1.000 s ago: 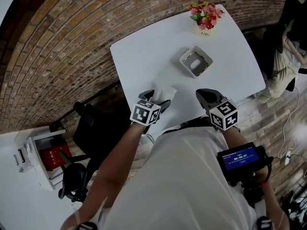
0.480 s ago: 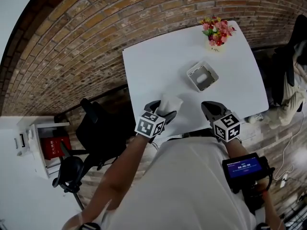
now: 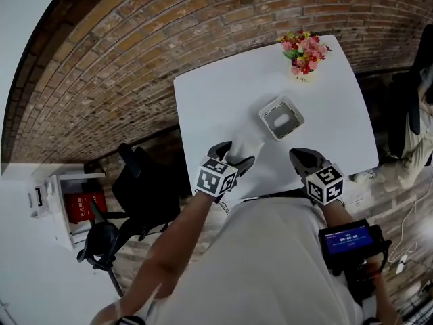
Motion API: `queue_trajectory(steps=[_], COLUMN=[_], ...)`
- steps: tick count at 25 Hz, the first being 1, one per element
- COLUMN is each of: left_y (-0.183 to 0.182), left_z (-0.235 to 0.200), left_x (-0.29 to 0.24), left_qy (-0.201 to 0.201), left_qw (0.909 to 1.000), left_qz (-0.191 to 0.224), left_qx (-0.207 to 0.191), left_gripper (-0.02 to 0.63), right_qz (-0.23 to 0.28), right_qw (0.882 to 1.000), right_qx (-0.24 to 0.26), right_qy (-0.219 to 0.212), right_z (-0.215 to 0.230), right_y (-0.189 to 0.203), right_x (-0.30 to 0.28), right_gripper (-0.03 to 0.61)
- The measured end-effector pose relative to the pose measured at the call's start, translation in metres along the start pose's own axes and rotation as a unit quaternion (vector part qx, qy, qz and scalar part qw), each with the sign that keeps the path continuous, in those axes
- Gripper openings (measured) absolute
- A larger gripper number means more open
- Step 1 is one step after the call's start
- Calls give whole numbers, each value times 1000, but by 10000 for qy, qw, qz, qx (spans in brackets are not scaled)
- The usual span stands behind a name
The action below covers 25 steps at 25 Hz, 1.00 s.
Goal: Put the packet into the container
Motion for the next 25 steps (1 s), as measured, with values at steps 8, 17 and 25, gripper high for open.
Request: queue_trajectory(steps=[8, 17, 25], left_y=[-41, -74, -97], left_z=[13, 32, 40], left_x=[-34, -71, -98], left_qy=[155, 458, 620], left_qw=[9993, 9967, 9921], left_qz=[-121, -285, -382], left_qx=[-317, -605, -1025], left_gripper=[379, 379, 379], right_qz=[23, 105, 188], right_qw=[9999, 9995, 9985], right_qx=[-152, -294, -451], right_qy=[-12, 97, 227], right_z=[27, 44, 57], right_y=[-7, -5, -4], right_x=[4, 12, 20], right_gripper=[11, 11, 11])
Point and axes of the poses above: the fingertips, and each gripper's own axes: x backward along the fingers, z to its right, y out of its underside, the point moved 1 cm from there along x, backward along the fingers, and after that the axes turned 14 degrees about z, right-handed, at the moved point
